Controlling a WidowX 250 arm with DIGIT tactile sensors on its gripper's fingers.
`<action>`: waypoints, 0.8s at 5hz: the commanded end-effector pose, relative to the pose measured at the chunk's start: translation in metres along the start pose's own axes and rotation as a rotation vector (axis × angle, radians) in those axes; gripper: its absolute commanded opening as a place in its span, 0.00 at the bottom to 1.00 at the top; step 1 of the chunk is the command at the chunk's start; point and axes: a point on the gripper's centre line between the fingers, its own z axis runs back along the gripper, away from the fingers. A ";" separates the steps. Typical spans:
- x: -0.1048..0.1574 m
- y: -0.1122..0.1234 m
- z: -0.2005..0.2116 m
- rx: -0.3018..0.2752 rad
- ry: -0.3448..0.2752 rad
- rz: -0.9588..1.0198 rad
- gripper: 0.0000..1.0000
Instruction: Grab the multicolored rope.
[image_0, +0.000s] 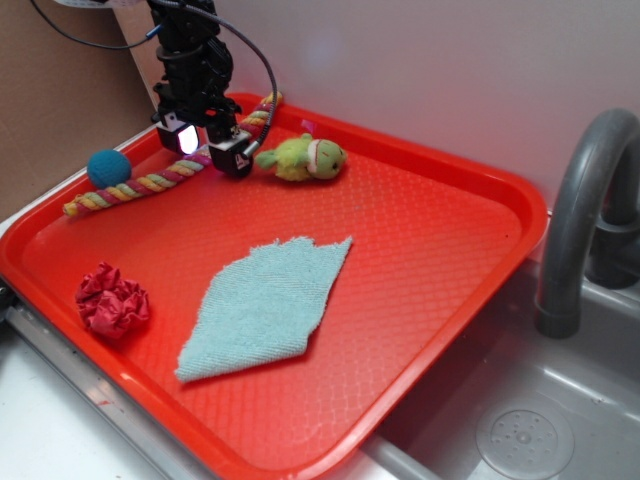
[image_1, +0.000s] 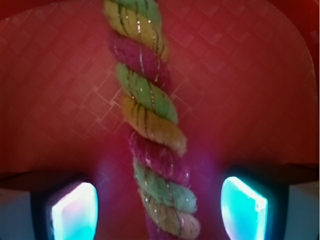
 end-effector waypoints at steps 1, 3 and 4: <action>-0.004 -0.009 0.005 0.009 -0.017 -0.073 0.00; -0.001 -0.010 0.029 0.017 -0.043 -0.089 0.00; -0.001 -0.011 0.079 0.029 -0.107 -0.054 0.00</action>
